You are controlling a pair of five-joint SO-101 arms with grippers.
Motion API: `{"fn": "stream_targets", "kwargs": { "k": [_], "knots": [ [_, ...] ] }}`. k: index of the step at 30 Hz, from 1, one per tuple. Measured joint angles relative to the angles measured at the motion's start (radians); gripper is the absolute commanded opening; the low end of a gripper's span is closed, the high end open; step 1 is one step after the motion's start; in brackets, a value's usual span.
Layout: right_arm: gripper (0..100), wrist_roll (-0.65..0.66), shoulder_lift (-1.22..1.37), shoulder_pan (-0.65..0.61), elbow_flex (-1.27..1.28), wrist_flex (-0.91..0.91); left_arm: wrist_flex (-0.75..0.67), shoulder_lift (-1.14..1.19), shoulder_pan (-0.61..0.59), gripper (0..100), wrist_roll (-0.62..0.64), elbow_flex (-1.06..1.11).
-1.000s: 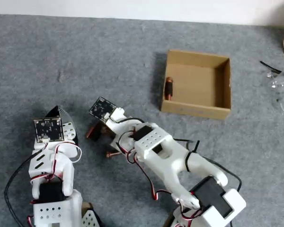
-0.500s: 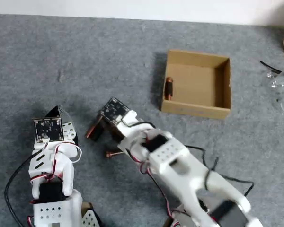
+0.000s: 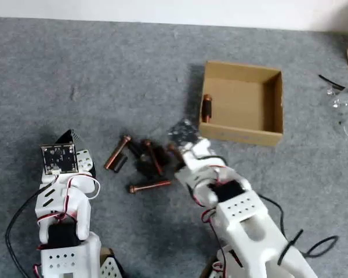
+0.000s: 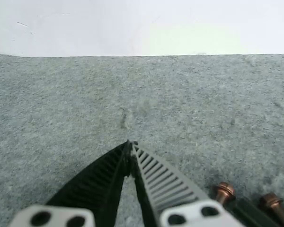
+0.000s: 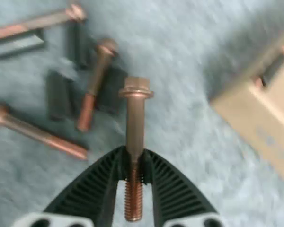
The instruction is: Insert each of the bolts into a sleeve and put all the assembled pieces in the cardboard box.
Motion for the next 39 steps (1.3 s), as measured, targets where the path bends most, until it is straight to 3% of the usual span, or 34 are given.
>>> {"fn": "stream_targets", "kwargs": {
  "k": [7, 11, 14, 30, 39],
  "knots": [
    [1.2, 0.0, -0.048, 0.239, 0.135, 0.0, 0.0, 0.0, 0.0, 1, 0.0, 0.0],
    [12.2, 0.0, -0.055, 0.333, 0.153, 0.055, 0.0, 0.0, 0.0, 1, 0.0, 0.0],
    [18.8, 0.0, -0.055, 0.333, 0.153, 0.097, 0.0, 0.0, 0.017, 1, 0.0, 0.0],
    [18.8, 0.0, -0.048, 0.176, 0.118, 0.101, 0.0, 0.0, 0.021, 1, 0.0, 0.0],
    [18.8, -0.046, 0.308, 0.184, -0.095, 0.087, 0.0, 0.0, 0.021, 1, 0.0, 0.0]
  ]
}}
